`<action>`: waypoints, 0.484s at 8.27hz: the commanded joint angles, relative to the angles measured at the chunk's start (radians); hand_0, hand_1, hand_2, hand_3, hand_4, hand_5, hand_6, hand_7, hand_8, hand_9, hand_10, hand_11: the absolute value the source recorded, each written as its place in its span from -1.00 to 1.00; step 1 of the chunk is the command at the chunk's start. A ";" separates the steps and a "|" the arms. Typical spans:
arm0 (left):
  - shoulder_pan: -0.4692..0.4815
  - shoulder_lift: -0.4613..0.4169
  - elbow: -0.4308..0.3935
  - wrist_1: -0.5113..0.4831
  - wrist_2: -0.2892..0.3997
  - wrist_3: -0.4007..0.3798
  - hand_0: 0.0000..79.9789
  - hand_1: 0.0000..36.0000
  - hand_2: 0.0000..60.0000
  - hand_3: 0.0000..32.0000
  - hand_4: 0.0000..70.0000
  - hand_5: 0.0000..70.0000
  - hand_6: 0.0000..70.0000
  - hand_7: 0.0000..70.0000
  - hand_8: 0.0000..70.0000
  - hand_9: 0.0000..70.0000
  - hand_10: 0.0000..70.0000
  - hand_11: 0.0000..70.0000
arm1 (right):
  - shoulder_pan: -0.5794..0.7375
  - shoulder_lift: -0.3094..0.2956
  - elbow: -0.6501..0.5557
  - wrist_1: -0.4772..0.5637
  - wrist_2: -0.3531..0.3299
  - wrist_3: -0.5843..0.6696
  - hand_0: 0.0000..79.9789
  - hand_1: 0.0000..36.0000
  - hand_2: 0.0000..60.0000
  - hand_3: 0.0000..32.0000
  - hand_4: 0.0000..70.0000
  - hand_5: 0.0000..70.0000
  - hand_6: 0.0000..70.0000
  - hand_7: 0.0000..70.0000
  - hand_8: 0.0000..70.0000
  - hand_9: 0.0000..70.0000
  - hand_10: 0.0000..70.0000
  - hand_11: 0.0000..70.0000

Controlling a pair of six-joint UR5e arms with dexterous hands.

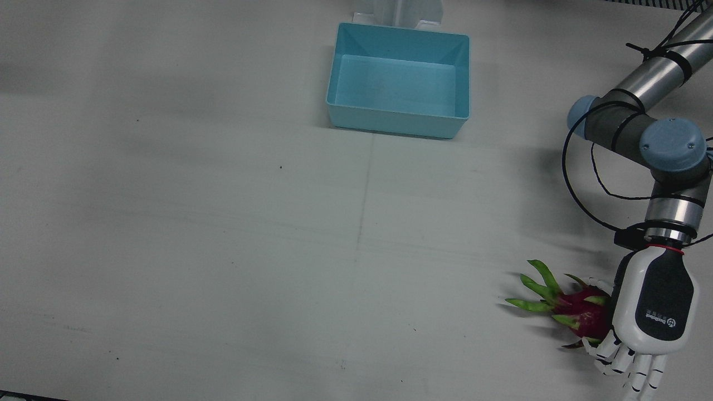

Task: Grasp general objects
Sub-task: 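Close the left hand fingers around the dragon fruit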

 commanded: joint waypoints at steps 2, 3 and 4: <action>-0.016 0.011 -0.130 -0.013 -0.002 -0.020 0.00 1.00 1.00 -1.00 0.05 1.00 0.23 0.85 -0.34 0.00 -0.47 -0.18 | 0.001 0.000 0.000 -0.001 -0.002 0.000 -1.00 -1.00 -1.00 -1.00 -1.00 -1.00 -1.00 -1.00 -1.00 -1.00 -1.00 -1.00; -0.017 0.013 -0.206 0.020 -0.001 -0.055 -0.04 0.89 1.00 -1.00 0.01 1.00 0.15 0.79 -0.37 -0.03 -0.49 -0.22 | 0.001 0.000 0.000 -0.001 -0.002 0.000 -1.00 -1.00 -1.00 -1.00 -1.00 -1.00 -1.00 -1.00 -1.00 -1.00 -1.00 -1.00; -0.019 0.015 -0.263 0.036 0.004 -0.077 -0.06 0.79 1.00 -1.00 -0.02 1.00 0.09 0.74 -0.39 -0.05 -0.51 -0.25 | 0.001 0.000 0.000 -0.001 -0.002 0.000 -1.00 -1.00 -1.00 -1.00 -1.00 -1.00 -1.00 -1.00 -1.00 -1.00 -1.00 -1.00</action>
